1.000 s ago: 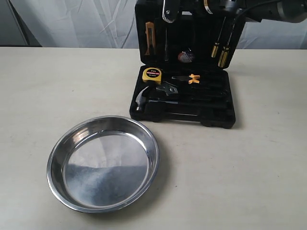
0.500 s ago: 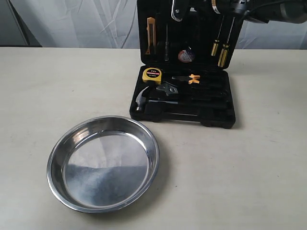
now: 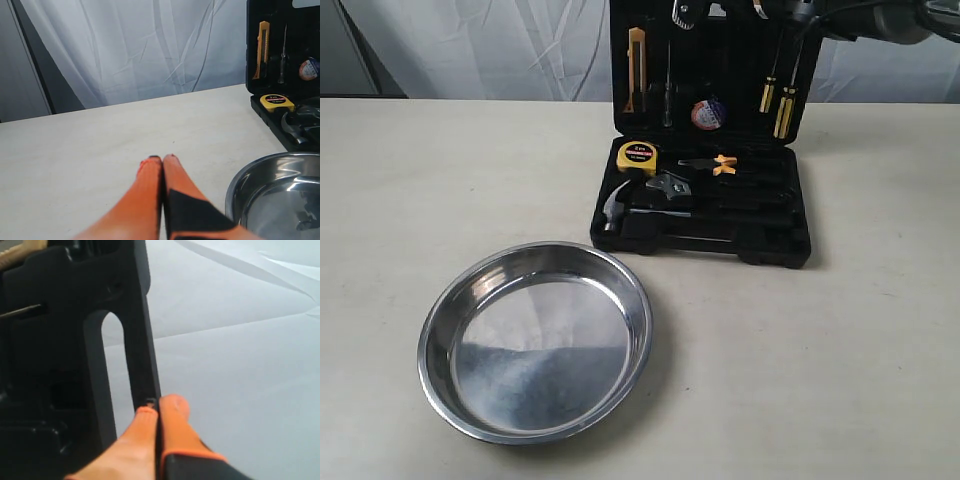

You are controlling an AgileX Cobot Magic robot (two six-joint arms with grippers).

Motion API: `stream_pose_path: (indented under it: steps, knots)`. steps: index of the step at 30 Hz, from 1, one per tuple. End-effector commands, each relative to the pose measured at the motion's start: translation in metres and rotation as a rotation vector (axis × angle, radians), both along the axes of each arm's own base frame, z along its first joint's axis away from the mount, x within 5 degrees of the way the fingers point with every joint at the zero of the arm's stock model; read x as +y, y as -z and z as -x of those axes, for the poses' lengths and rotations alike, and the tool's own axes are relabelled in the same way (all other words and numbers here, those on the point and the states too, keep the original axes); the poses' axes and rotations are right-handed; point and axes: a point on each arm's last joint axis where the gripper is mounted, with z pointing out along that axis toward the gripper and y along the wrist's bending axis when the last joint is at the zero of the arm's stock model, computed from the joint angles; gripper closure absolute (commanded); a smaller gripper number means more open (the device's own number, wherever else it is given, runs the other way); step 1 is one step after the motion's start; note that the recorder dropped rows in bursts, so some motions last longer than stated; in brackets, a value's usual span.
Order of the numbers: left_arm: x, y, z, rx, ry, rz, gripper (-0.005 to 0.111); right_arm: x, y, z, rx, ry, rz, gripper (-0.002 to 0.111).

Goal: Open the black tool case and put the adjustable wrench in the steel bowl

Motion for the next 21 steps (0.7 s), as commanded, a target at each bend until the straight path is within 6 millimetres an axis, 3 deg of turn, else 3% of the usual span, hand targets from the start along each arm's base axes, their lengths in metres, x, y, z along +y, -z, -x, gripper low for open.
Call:
stream_pose_path:
  steps: [1, 6, 13, 21]
  knots:
    - [0.0, -0.001, 0.0, -0.004, 0.001, 0.003, 0.106, 0.0, 0.037, -0.013, 0.081, 0.062, 0.004, 0.109]
    - [0.0, -0.001, 0.0, -0.004, 0.001, 0.003, 0.106, -0.002, 0.02, -0.024, 0.035, 0.124, -0.012, 0.109]
    - [0.0, -0.001, 0.0, -0.004, 0.001, 0.003, 0.106, -0.01, -0.024, -0.033, -0.033, 0.328, -0.242, 0.109]
    - [0.0, -0.001, 0.0, -0.004, 0.001, 0.003, 0.106, -0.017, -0.057, -0.026, -0.071, 0.417, -0.414, 0.109]
